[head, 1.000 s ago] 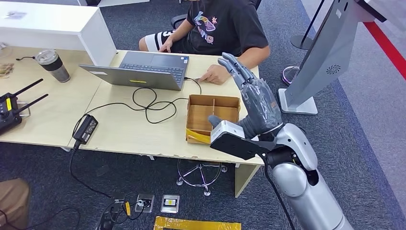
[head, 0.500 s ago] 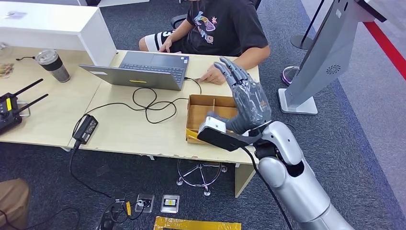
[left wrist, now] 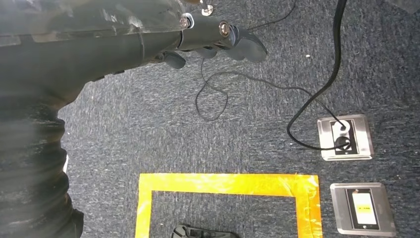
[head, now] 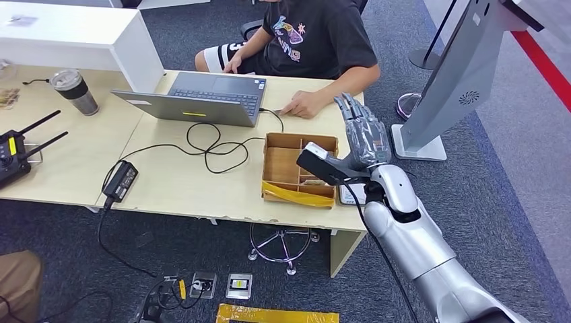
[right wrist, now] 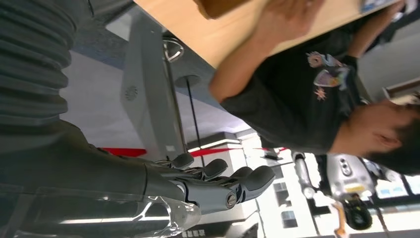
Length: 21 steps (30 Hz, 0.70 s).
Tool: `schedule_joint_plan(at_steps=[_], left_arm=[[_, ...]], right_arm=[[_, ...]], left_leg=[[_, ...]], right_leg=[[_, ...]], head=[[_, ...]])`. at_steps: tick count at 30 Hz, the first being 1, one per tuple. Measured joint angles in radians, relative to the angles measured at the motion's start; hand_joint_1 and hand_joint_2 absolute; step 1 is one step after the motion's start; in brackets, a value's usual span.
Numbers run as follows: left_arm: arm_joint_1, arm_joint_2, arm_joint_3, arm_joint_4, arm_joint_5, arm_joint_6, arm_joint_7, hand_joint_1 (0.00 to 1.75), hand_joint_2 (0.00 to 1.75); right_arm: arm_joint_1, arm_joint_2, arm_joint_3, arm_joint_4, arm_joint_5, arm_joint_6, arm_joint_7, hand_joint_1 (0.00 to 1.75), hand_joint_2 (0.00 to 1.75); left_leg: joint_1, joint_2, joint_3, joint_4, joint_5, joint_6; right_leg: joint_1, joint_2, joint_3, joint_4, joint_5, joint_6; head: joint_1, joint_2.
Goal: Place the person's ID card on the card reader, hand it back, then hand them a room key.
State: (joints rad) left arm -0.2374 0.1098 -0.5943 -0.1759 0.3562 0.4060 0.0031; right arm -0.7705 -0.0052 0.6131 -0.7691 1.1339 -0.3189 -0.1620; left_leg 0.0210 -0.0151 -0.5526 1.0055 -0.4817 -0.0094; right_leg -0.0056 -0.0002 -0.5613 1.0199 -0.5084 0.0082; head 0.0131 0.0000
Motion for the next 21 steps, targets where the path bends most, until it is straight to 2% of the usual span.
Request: schedule_joint_plan(at_steps=[8, 21], left_arm=[[0.001, 0.0, 0.0, 0.0, 0.003, 0.001, 0.0, 0.0, 1.75], [0.001, 0.0, 0.0, 0.0, 0.005, 0.001, 0.0, 0.0, 1.75]], right_arm=[[-0.017, 0.002, -0.012, 0.185, 0.009, 0.022, 0.019, 0.0, 1.75], [-0.008, 0.012, -0.013, 0.27, 0.018, 0.042, 0.027, 0.0, 1.75]], left_leg=[[0.0, 0.0, -0.001, 0.0, 0.0, 0.0], [0.0, 0.0, -0.002, 0.0, 0.0, 0.0]], right_leg=[[0.0, 0.0, -0.001, 0.0, 0.0, 0.0], [0.0, 0.001, -0.002, 0.0, 0.0, 0.0]], head=[[0.0, 0.0], [0.0, 0.0]])
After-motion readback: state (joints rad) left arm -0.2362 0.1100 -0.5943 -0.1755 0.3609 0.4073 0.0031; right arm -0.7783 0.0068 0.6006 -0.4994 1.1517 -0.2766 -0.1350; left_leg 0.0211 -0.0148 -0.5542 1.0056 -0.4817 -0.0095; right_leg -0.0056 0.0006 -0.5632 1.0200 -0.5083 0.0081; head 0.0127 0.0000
